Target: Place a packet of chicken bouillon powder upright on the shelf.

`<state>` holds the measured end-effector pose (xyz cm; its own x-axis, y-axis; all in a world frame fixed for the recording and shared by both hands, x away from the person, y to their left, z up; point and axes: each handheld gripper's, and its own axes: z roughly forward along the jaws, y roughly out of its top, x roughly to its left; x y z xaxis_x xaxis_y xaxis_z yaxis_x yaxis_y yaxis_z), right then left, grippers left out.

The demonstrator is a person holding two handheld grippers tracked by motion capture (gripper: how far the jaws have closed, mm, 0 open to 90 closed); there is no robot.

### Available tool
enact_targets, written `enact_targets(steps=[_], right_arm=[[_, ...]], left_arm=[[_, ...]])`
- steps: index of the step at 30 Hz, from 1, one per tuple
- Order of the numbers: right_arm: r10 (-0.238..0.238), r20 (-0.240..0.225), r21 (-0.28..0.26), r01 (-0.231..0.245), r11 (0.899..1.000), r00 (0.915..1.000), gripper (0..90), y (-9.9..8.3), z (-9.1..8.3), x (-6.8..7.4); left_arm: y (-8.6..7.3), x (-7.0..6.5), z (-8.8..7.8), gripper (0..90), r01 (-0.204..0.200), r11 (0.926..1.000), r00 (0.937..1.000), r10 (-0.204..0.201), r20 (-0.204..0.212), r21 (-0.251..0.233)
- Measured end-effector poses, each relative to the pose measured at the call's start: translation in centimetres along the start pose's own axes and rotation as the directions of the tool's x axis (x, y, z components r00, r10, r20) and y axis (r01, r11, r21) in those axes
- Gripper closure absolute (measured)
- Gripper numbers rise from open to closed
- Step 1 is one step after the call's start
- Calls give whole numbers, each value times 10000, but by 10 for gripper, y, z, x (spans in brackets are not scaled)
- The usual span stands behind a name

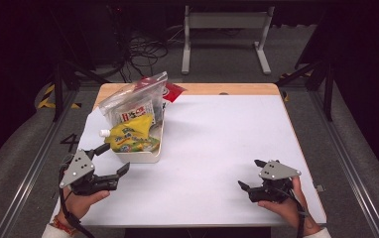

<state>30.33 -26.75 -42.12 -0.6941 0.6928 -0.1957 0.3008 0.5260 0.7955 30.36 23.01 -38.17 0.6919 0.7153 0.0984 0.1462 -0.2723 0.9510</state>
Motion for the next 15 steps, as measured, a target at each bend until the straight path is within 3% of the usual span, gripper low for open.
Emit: enact_targets(steps=[12,15], right_arm=[[-52,123,87,51,9999,9999,133,-4,-5,-3],[-40,183,110,38,9999,9998,131,-5,-7,-5]], left_arm=[[-2,-21,19,145,-724,9964,9956,696,625,434],[-3,-25,26,144,-710,9961,9945,667,806,520]])
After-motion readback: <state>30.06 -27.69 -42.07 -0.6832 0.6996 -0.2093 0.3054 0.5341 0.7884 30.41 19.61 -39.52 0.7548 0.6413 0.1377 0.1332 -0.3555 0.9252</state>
